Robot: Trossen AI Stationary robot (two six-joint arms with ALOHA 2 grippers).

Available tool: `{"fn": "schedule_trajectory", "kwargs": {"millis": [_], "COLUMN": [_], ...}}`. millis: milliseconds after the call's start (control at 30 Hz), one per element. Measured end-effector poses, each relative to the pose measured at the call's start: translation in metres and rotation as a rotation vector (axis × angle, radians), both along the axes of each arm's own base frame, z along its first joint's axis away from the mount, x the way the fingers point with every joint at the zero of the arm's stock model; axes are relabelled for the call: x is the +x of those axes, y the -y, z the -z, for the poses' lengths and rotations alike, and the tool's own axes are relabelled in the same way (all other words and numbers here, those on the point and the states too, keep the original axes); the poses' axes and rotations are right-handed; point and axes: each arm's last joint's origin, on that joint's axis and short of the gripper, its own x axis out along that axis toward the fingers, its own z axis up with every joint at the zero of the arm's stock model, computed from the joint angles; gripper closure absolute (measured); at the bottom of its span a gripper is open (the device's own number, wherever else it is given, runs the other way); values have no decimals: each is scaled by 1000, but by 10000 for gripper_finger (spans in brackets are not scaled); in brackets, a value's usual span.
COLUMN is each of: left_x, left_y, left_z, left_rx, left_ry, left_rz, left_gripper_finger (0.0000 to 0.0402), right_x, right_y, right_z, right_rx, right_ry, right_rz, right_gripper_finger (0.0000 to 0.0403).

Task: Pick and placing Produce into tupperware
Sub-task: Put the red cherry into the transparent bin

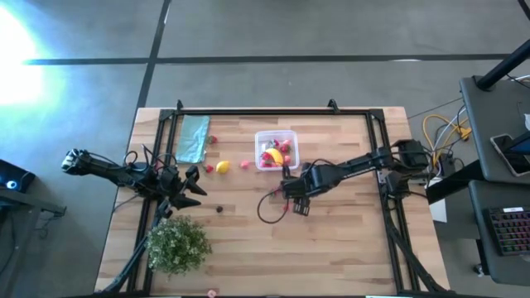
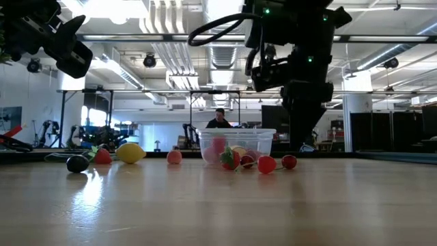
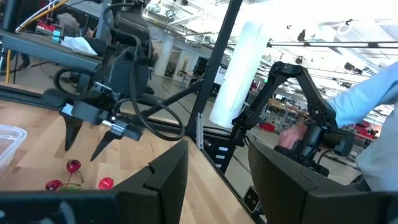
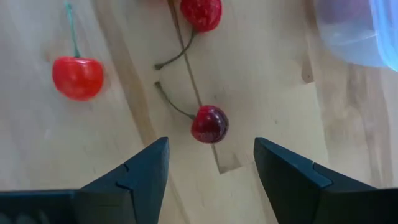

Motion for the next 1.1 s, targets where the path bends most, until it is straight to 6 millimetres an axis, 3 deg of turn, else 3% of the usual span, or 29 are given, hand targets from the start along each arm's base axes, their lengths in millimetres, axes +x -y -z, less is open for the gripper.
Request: {"fn": "schedule_trajectory", "kwargs": {"millis": [433,800,1100], "left_x": [0,0,0], "left_y": [0,0,0], "left_z": [0,0,0], "left_rx": [1,0,0], "left_ry": [0,0,0], "left_rz": [4,3,-1], "left_gripper_finger": [246,246,246], "right_x": [-3,-3,-4], "right_y": [2,5,8], "right_z": [14,22,28], "right_rx": [-13,-21,-3], "right_ry": [-15,27,27], "right_rz": [-244,-272,-194], "right_gripper_finger": [177,177,184]}}
